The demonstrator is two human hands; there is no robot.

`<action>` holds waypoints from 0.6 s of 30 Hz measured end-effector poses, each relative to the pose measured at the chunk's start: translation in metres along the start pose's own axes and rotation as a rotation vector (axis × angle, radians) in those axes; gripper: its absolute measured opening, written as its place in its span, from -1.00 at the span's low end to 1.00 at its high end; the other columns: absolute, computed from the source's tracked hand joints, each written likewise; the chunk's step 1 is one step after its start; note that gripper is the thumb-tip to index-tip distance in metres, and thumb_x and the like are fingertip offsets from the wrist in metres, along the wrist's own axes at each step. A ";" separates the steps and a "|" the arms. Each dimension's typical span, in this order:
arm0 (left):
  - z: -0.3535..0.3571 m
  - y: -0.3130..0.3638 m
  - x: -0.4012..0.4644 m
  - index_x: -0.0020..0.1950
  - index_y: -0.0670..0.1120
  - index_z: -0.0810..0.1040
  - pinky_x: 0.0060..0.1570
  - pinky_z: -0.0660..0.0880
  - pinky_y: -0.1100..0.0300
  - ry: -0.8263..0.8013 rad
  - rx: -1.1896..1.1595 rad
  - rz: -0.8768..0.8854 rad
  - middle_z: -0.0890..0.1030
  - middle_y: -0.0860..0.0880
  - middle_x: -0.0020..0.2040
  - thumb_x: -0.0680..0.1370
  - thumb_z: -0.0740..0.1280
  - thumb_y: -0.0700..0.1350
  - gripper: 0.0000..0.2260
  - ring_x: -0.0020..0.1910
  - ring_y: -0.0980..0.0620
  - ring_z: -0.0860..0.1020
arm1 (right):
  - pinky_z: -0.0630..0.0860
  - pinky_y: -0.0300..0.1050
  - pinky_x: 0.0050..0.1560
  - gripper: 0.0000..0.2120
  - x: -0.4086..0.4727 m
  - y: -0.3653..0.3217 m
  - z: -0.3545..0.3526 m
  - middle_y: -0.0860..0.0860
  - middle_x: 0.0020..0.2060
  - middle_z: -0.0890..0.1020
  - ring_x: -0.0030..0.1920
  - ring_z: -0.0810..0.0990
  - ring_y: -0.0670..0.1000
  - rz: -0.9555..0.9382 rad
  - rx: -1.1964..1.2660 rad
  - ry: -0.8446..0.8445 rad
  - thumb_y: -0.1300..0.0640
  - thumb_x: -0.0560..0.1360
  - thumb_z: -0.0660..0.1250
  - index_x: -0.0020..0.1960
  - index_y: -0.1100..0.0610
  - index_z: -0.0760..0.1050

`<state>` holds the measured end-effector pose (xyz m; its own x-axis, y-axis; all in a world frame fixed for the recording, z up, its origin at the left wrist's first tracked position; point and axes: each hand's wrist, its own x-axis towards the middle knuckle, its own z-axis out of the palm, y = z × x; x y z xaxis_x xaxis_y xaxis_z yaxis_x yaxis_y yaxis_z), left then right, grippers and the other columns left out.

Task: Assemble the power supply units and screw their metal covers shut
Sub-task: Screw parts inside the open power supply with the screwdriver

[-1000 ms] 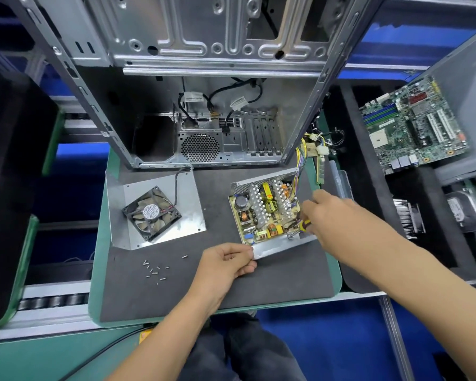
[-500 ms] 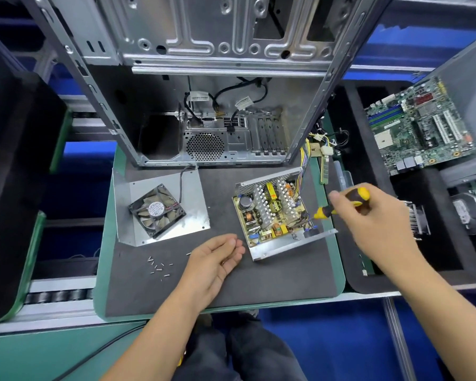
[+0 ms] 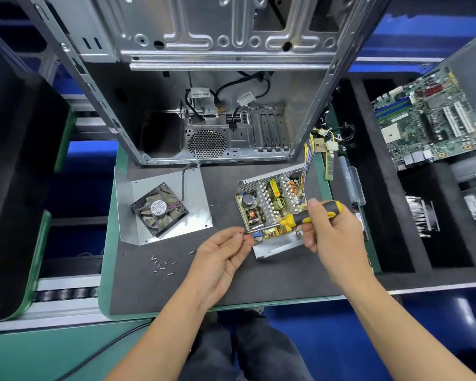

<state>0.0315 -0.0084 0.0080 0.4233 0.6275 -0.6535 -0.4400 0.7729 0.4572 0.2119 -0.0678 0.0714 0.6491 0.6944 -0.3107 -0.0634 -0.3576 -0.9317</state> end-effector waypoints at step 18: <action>-0.006 -0.001 0.002 -0.19 -0.18 0.75 -0.18 0.61 0.28 0.019 0.133 0.058 0.71 -0.22 -0.16 0.35 0.43 -0.29 -0.88 -0.18 -0.04 0.71 | 0.49 -0.16 -0.47 -0.70 -0.008 -0.005 0.006 0.12 -0.44 0.61 -0.49 0.56 0.08 0.016 0.020 -0.010 -0.07 0.51 0.42 -0.25 0.11 0.49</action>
<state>0.0276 -0.0083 0.0027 0.3847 0.6706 -0.6342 -0.3538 0.7418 0.5697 0.2024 -0.0677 0.0772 0.6403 0.6948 -0.3275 -0.0892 -0.3563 -0.9301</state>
